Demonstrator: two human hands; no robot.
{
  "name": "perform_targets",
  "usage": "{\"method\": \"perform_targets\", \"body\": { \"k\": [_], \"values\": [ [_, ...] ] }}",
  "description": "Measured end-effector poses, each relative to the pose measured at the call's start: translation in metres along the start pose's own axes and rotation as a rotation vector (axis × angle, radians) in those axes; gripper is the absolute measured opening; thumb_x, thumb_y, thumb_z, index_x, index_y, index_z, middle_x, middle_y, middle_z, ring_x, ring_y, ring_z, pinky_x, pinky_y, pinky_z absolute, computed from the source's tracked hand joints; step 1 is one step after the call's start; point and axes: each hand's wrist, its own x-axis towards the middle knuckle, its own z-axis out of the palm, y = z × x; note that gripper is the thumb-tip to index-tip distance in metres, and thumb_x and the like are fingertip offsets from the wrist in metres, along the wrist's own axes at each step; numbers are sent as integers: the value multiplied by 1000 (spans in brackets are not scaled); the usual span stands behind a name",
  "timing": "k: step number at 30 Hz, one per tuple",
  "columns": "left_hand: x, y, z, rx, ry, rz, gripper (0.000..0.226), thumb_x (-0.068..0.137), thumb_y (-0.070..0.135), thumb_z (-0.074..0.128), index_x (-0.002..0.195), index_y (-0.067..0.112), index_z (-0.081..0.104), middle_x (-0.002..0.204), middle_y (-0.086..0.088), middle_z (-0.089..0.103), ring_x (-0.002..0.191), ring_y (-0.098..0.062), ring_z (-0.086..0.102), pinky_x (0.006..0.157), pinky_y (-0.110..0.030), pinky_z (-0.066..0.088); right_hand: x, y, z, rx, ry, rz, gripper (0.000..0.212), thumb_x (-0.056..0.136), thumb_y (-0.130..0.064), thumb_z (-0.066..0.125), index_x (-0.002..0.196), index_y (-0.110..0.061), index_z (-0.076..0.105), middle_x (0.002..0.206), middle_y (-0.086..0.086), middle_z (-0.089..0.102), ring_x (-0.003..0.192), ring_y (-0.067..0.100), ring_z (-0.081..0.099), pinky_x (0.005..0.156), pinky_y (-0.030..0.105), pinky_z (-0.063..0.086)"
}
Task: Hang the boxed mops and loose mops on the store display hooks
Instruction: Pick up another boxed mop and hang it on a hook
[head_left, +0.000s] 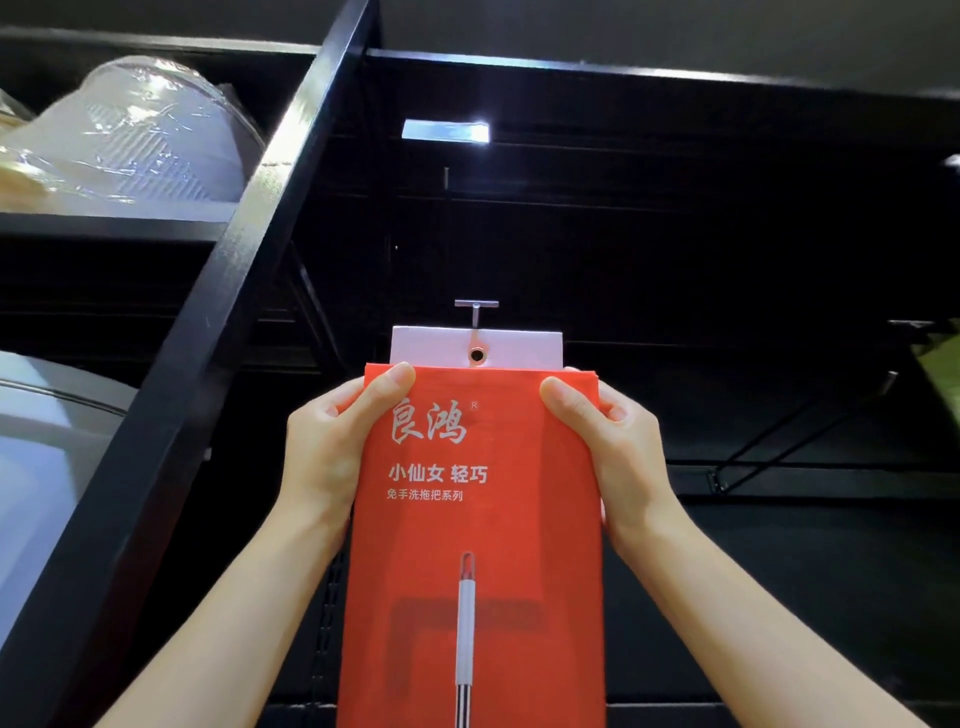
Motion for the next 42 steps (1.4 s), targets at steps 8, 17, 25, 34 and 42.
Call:
{"method": "perform_targets", "body": {
  "k": [8, 17, 25, 34, 42],
  "values": [
    [2, -1, -1, -52, -15, -59, 44, 55, 48, 81, 79, 12, 77, 80, -13, 75, 66, -25, 71, 65, -36, 58, 3, 6, 3, -3, 11, 35, 22, 75, -37, 72, 81, -16, 73, 76, 3, 74, 67, 16, 71, 57, 26, 55],
    [1, 1, 1, -65, -33, -73, 58, 42, 53, 79, 80, 8, 76, 80, -16, 74, 64, -25, 70, 65, -35, 59, 5, 9, 2, -23, 25, 94, 24, 72, -43, 71, 73, -20, 74, 74, 3, 74, 63, 16, 69, 55, 28, 56],
    [-1, -7, -3, -76, -38, -139, 61, 44, 51, 80, 84, 6, 76, 84, -17, 75, 68, -27, 71, 69, -37, 59, 3, 15, 3, -37, 36, 141, 34, 69, -44, 73, 78, -11, 73, 78, 9, 73, 66, 21, 69, 62, 36, 57],
    [0, -15, -6, -44, -36, -150, 58, 43, 56, 82, 80, 11, 78, 84, -15, 76, 69, -26, 72, 68, -37, 58, 1, 20, 2, -38, 32, 157, 45, 59, -49, 73, 80, -9, 73, 82, 13, 73, 68, 24, 69, 64, 38, 59],
    [1, -20, -8, 0, -26, -160, 41, 55, 52, 81, 74, 16, 79, 78, -10, 77, 65, -21, 73, 60, -31, 57, 2, 26, 1, -32, 27, 175, 37, 60, -48, 73, 75, -15, 73, 78, 9, 73, 67, 22, 69, 64, 35, 58]
  ]
}}
